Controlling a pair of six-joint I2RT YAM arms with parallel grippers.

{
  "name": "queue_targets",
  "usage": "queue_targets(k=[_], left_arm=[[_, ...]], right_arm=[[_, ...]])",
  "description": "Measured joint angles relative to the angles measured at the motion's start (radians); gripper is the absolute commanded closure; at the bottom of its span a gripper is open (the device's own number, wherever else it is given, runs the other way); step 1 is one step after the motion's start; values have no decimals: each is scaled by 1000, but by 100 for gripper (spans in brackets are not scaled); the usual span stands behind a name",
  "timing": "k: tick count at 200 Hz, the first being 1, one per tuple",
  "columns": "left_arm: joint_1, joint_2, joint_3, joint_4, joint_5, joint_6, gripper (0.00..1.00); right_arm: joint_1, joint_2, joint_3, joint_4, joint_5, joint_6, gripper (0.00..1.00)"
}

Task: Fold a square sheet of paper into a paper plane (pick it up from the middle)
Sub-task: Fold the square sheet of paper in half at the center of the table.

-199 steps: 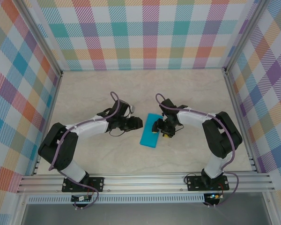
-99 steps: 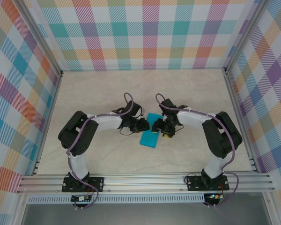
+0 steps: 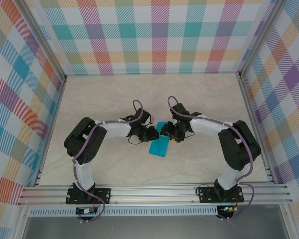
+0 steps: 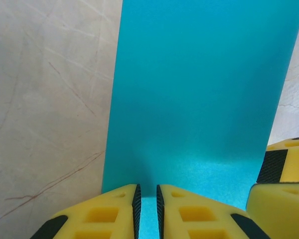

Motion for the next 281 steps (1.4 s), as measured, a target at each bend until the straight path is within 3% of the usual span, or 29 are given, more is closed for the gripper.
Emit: queue_targets(k=[64, 101, 143, 281], left_arm=[[-2, -76, -7, -8, -44, 9, 66], [-3, -235, -14, -35, -150, 23, 66], [-3, -267, -39, -48, -227, 23, 66], [-3, -267, -61, -61, -256, 23, 67]], right_arm=[[0, 27, -11, -21, 51, 1, 57], [-1, 37, -10, -22, 59, -11, 56], [-2, 41, -4, -30, 59, -22, 55], [-2, 66, 31, -76, 66, -64, 54]])
